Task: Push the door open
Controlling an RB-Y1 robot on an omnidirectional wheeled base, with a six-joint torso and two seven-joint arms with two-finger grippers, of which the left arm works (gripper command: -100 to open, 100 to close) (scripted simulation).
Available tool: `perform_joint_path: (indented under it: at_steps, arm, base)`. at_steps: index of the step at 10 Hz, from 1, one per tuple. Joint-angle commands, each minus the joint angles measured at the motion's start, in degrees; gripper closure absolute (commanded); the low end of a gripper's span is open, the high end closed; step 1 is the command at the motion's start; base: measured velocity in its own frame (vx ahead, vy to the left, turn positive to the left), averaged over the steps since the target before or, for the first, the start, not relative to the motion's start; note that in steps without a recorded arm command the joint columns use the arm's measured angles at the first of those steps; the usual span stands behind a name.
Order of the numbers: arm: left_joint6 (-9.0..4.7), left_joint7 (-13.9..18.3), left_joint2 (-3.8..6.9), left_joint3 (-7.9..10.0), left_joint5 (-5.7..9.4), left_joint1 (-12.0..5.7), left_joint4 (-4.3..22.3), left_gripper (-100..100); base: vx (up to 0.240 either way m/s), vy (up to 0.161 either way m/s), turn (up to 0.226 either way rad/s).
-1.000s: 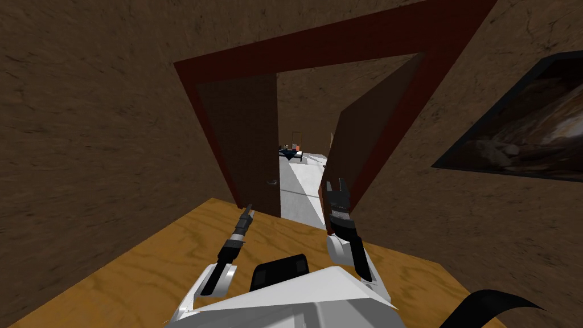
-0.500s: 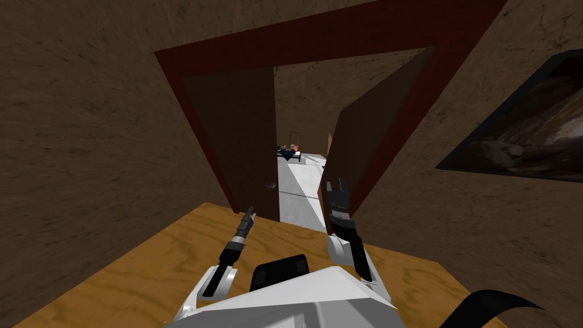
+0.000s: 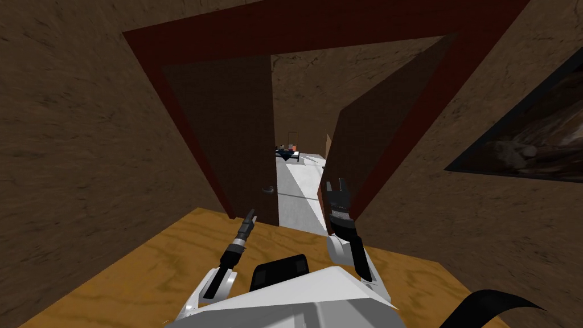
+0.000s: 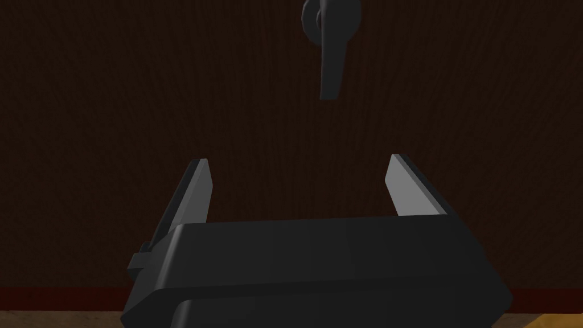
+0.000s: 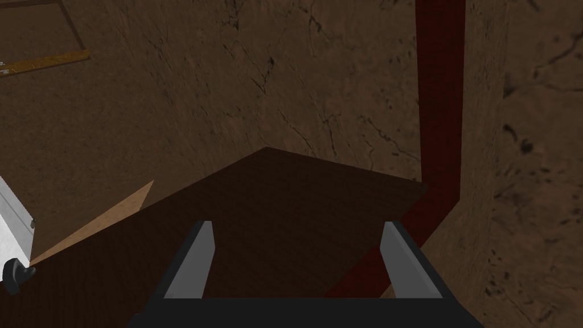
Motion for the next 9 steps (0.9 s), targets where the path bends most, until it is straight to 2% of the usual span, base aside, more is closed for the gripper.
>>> perform_joint_path:
  at_steps: [1, 3, 8, 9]
  arm:
    - [-0.72, 0.35, 0.02, -0.01, -0.32, -0.59, 2.08, -100]
    - [-1.56, 0.77, -0.01, -0.03, -0.72, -1.36, 4.72, -100]
    - [-3.05, 1.5, -0.1, -0.06, -1.43, -2.72, 9.39, -100]
    - [-2.67, 1.42, -0.12, -0.13, -1.38, -2.3, 8.37, -100]
  base:
    - [0.133, 0.021, -0.074]
    - [0.135, 0.046, -0.068]
    - [0.132, 0.021, -0.047]
    - [0.051, 0.023, -0.009]
